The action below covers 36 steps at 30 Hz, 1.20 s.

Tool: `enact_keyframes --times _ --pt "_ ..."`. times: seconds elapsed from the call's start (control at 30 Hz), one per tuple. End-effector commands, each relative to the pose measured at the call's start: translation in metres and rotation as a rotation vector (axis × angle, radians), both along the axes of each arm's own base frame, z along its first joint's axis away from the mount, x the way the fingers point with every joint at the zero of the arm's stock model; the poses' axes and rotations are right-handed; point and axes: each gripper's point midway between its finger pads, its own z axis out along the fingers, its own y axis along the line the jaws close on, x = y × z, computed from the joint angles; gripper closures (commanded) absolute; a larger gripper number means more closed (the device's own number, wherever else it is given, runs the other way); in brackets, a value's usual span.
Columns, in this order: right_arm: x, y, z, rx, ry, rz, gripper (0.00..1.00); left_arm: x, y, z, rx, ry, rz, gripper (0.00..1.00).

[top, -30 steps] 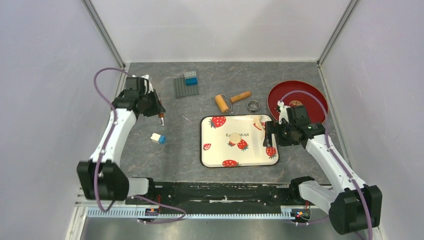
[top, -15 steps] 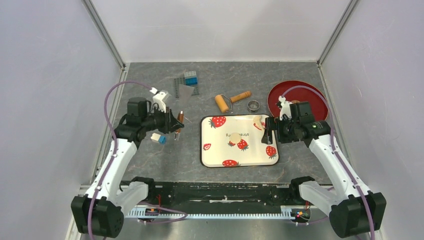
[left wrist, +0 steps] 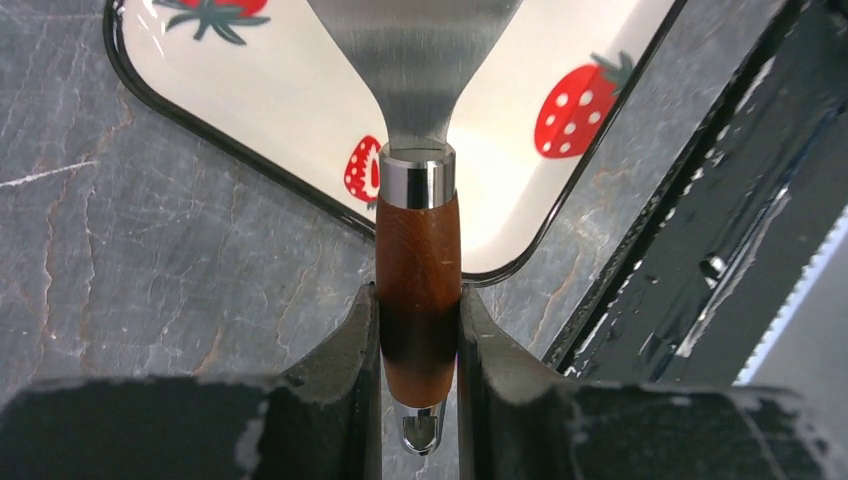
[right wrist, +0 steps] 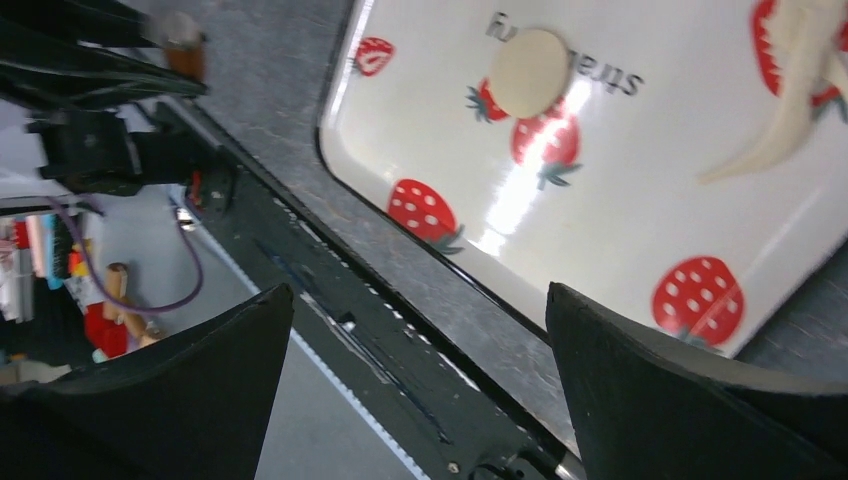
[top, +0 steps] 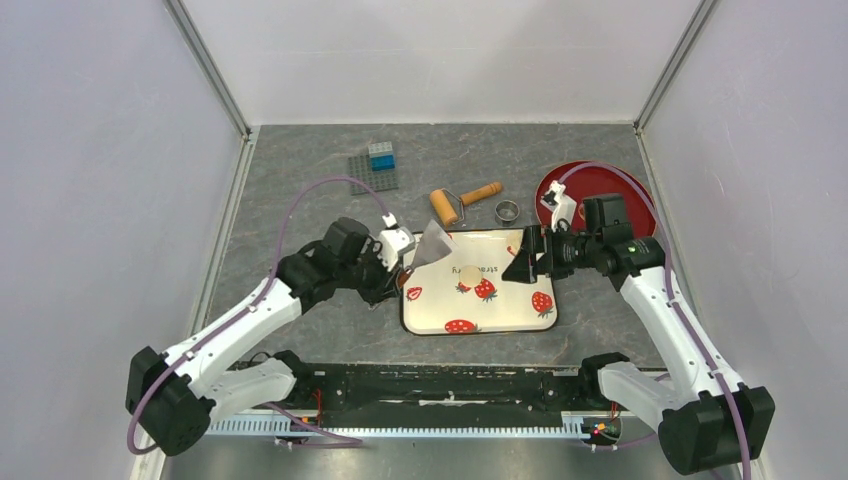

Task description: Roll out the dumpling wrappers from the dough

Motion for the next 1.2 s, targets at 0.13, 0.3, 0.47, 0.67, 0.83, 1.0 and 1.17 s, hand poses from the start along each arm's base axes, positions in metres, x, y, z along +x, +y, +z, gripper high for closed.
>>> enact_keyframes --times 0.13,0.3,0.47,0.67,0.83,1.0,1.17 --pt "0.005 0.038 0.039 0.242 -0.046 0.118 0.02 0.000 -0.009 -0.011 0.207 -0.155 -0.028 0.98" --pt "0.007 0.054 0.031 0.226 -0.015 0.135 0.02 -0.010 -0.026 -0.012 0.262 -0.192 -0.071 0.98" --pt "0.005 0.065 0.001 0.134 0.040 0.123 0.03 -0.018 -0.043 -0.007 0.281 -0.220 -0.104 0.98" --pt "0.003 0.069 -0.032 0.049 0.094 0.107 0.21 -0.026 -0.056 0.003 0.264 -0.250 -0.116 0.98" --pt "0.001 0.065 -0.048 0.016 0.118 0.092 0.37 -0.033 -0.060 0.010 0.229 -0.263 -0.123 0.98" --pt "-0.002 0.063 -0.055 0.009 0.132 0.093 0.40 -0.038 -0.066 0.021 0.142 -0.276 -0.125 0.98" --pt "-0.003 0.061 -0.057 0.003 0.130 0.085 0.37 -0.038 -0.065 0.019 0.127 -0.265 -0.089 0.98"
